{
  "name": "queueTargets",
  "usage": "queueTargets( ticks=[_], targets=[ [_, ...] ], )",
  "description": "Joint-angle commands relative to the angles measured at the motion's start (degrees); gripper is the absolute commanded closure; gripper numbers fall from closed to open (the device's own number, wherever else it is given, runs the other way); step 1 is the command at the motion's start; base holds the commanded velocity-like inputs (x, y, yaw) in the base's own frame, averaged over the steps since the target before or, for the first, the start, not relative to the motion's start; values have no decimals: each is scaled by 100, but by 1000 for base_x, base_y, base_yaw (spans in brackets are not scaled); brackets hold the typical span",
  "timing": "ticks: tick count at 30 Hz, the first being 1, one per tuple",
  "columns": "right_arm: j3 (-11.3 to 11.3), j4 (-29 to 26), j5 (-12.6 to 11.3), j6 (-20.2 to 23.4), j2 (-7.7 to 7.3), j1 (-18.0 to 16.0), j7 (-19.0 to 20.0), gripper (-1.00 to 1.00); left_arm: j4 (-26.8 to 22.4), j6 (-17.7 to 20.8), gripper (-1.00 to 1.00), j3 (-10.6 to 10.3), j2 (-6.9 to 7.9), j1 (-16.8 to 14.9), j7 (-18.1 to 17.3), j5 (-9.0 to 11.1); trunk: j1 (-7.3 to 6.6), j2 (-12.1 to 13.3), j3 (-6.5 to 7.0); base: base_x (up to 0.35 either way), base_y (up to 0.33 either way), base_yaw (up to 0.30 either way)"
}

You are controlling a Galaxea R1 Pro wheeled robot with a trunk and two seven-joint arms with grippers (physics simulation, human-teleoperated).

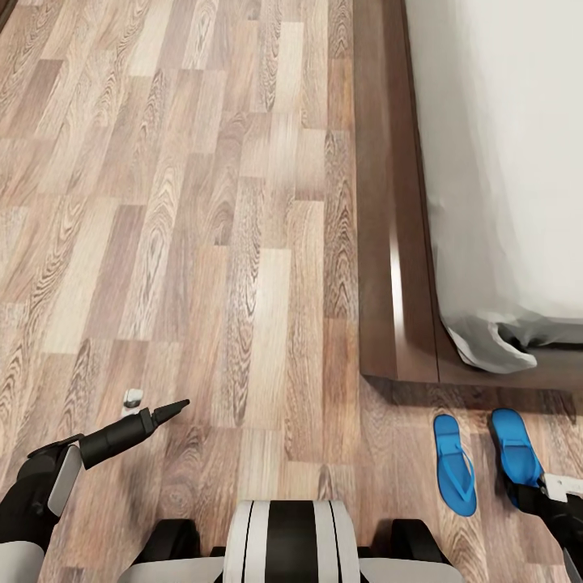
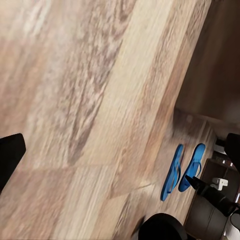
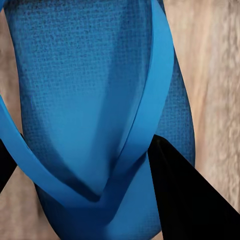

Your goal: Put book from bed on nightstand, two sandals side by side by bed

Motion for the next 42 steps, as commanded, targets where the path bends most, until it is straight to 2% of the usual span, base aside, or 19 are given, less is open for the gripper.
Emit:
queueTargets(
  ticks=[1,28,35,42],
  targets=[
    [-38,3,50,-21,5,-5,37,100,1,45,-100,3,0,-2,-8,19,0,-1,-2,34,0,0],
    [-37,3,50,-21,4,-5,37,100,123,59,-100,11,4,-2,-15,35,0,-1,-2,2,36,0],
    [-37,3,53,-21,5,-5,33,100,124,62,-100,3,3,-2,-17,36,18,-10,-155,0,0,0],
    [-37,3,53,-21,5,-5,37,100,124,62,-100,8,6,-2,-25,36,20,-12,-155,0,0,0]
  ],
)
